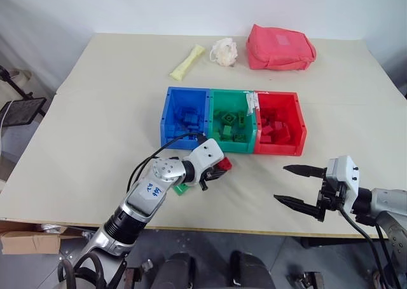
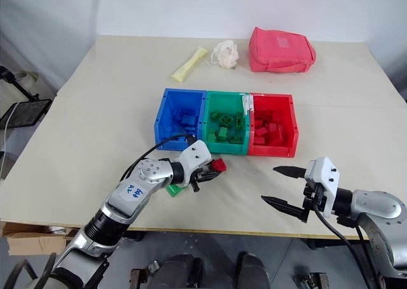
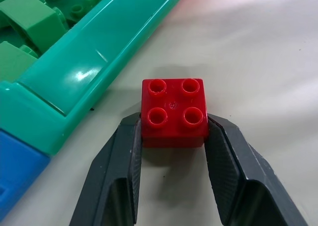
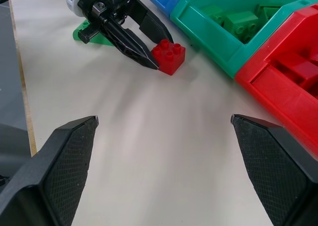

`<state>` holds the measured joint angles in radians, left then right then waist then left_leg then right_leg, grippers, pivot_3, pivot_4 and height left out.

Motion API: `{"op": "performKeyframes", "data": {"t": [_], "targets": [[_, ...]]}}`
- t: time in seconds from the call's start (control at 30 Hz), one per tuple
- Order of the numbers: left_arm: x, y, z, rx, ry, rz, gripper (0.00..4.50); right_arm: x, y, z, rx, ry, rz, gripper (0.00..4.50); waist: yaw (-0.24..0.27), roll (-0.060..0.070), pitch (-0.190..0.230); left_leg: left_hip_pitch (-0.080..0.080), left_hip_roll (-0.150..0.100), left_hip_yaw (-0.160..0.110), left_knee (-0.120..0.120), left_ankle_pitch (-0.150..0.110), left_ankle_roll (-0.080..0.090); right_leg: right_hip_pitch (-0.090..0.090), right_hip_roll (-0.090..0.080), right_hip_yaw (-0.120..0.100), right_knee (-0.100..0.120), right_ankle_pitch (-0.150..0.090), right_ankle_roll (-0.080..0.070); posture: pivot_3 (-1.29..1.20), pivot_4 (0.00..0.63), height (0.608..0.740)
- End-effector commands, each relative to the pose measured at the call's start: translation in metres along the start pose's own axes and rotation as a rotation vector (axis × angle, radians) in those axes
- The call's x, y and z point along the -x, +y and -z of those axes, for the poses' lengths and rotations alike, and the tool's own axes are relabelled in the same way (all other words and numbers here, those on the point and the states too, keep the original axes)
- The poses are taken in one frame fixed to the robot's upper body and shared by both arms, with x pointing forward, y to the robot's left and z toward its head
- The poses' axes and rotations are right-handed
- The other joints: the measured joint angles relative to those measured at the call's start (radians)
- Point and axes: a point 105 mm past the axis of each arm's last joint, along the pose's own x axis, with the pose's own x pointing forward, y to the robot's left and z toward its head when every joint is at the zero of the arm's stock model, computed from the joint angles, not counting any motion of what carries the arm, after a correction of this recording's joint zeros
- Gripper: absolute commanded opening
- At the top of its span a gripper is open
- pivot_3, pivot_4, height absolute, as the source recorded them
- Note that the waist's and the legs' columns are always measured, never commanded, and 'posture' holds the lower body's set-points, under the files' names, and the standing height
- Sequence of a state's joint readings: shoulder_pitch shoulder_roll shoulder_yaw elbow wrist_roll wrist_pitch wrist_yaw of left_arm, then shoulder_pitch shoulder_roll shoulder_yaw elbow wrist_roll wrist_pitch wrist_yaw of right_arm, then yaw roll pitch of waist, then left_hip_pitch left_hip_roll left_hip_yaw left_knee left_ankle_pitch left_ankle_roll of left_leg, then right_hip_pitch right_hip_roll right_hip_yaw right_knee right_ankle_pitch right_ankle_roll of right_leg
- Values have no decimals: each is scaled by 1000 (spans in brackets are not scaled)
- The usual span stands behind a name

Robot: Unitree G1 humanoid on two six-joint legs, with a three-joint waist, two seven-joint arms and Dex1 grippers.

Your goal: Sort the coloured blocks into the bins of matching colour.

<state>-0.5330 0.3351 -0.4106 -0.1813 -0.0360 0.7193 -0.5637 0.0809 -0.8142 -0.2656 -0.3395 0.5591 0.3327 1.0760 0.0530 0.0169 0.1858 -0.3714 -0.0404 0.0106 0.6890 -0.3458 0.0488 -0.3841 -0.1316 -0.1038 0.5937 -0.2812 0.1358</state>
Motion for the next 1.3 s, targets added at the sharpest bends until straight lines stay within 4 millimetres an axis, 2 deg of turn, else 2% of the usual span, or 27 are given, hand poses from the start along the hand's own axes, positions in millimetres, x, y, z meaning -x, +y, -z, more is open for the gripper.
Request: {"op": "performKeyframes", "data": {"t": [0.03, 0.17, 0.27, 0.37, 0.53, 0.7, 0.8, 0.93, 1.07, 1.23, 1.3], "targets": [[3, -1, -11, -31, -47, 0, 1456, 5, -4, -10, 40, -9, 19, 4500, 0, 0, 0, 0, 0, 0, 0, 0, 0, 0, 0, 0, 0, 0, 0, 0, 150, 740], [7, -2, -24, -49, -117, 13, 1456, 8, -5, -11, 38, -12, 29, 4500, 0, 0, 0, 0, 0, 0, 0, 0, 0, 0, 0, 0, 0, 0, 0, 0, 150, 740], [11, -6, -49, -44, -231, 58, 1456, 14, -8, -12, 31, -24, 55, 4500, 1, 0, 0, 0, 0, 0, 0, 0, 0, 0, 0, 0, 0, 0, 0, 0, 150, 740], [11, -1, -71, -59, -316, 41, 1456, 22, -19, -11, 31, -17, 133, 4500, 2, 0, 0, 0, 0, -2, 1, 0, 0, 1, 0, 0, 0, 0, 0, 0, 150, 740], [8, 5, -87, -52, -386, 26, 1456, 30, -31, -16, 41, -25, 217, 4500, 0, 0, 0, 0, 0, -2, 2, 0, 0, 3, 0, 0, -1, 0, 0, 0, 150, 740], [-14, 14, -119, -92, -506, 15, 1456, 48, -57, -27, 80, -59, 418, 4500, 8, 0, 0, 0, -1, -1, 4, 0, 1, 3, 0, -3, -1, 0, 0, 0, 150, 740], [-25, 17, -133, -109, -555, 18, 1456, 51, -60, -32, 90, -86, 465, 4500, 9, 0, 0, 0, -1, -1, 4, 0, 1, 4, 0, -3, -1, 0, 1, 0, 150, 740], [-48, 15, -159, -130, -616, 61, 1456, 51, -54, -33, 102, -111, 505, 4500, 18, -1, 0, -1, -1, 0, 4, 0, 1, 4, 0, -5, -2, 1, 1, 0, 150, 740], [-67, 19, -168, -118, -625, 58, 2796, 50, -46, -32, 101, -126, 529, 4500, 21, -1, 1, -1, -1, 1, 4, 0, 2, 3, 0, -5, -3, 1, 2, 0, 150, 740], [-75, 10, -177, -103, -655, 118, 4400, 49, -40, -29, 92, -131, 550, 4500, 20, -1, 1, 0, -1, 3, 3, 0, 2, 2, 0, -5, -2, 1, 2, 0, 150, 740], [-75, 10, -177, -113, -659, 127, 4480, 48, -38, -29, 90, -130, 546, 4500, 19, -1, 1, -1, -1, 3, 3, 0, 2, 1, 1, -5, -2, 1, 2, 0, 150, 740]]}}
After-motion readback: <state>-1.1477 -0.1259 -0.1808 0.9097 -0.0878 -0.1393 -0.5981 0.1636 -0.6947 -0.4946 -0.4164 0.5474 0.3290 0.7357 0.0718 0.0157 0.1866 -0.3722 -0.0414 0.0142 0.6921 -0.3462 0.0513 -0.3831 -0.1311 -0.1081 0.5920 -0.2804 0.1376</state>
